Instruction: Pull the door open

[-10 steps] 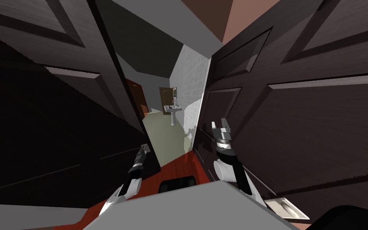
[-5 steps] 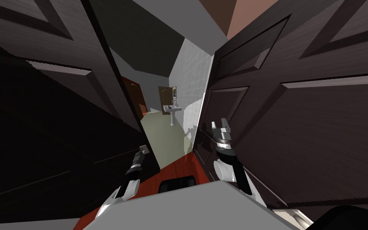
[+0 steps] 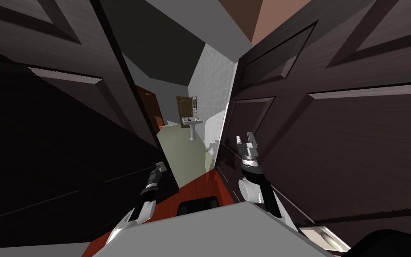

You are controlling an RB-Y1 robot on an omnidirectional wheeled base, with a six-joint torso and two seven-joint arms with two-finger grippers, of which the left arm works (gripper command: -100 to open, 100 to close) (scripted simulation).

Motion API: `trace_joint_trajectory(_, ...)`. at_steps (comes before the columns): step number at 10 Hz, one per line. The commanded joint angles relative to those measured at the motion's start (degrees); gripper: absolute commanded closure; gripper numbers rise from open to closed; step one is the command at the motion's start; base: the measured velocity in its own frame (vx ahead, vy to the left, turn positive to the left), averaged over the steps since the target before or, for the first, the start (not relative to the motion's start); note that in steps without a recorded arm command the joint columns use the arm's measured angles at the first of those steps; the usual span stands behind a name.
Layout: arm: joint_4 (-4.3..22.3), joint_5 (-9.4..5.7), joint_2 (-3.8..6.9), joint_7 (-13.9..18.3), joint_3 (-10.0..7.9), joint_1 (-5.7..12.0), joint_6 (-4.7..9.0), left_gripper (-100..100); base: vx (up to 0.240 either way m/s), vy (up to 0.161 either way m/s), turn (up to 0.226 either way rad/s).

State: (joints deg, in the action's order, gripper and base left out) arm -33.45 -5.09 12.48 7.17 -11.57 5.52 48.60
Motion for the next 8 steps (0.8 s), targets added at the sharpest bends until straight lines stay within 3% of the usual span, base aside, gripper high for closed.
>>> trace_joint_trajectory(1, 0.0, 0.35, 0.15, 0.7, 0.63, -0.27, 0.02, 100, -0.177, 0.017, -0.088)
trace_joint_trajectory(8, -0.5, 2.43, 2.36, 5.3, 4.34, -0.99, 0.70, 100, -0.219, 0.029, -0.094)
